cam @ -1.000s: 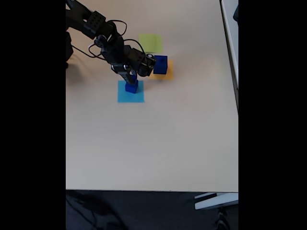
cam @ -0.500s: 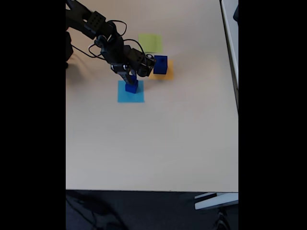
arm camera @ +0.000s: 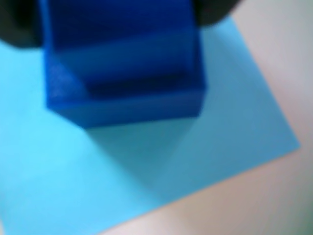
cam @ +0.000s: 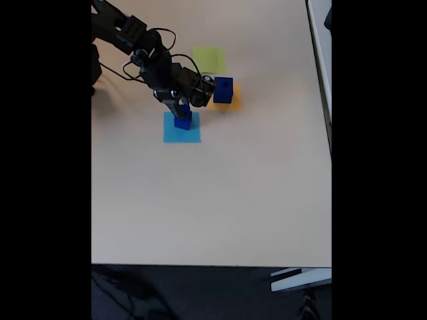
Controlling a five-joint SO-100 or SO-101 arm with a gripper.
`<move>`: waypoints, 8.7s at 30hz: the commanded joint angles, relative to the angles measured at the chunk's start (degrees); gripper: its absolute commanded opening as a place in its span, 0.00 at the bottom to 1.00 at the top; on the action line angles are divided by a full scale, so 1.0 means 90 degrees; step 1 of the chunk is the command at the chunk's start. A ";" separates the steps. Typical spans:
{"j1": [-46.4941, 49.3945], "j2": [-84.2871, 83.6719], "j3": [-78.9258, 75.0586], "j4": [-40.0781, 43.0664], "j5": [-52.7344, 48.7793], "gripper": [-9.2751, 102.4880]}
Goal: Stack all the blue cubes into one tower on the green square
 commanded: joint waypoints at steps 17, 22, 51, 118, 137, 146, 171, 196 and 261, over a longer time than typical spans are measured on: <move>-0.0068 0.0479 -0.0020 -0.0166 0.0010 0.24; -0.0059 0.0479 -0.0010 -0.0176 0.0000 0.25; 0.0049 0.0479 -0.0029 -0.0176 -0.0176 0.28; -0.1982 -0.0850 -0.2588 -0.1563 -0.0820 0.31; -0.2432 -0.1553 -0.2881 -0.1670 -0.0703 0.28; -0.2451 -0.1592 -0.2910 -0.1318 -0.0449 0.28; -0.2432 -0.1904 -0.2734 -0.0957 0.0049 0.26; -0.2236 -0.2070 -0.2939 -0.0449 -0.0127 0.26; -0.2041 -0.2256 -0.3340 -0.0234 -0.0156 0.18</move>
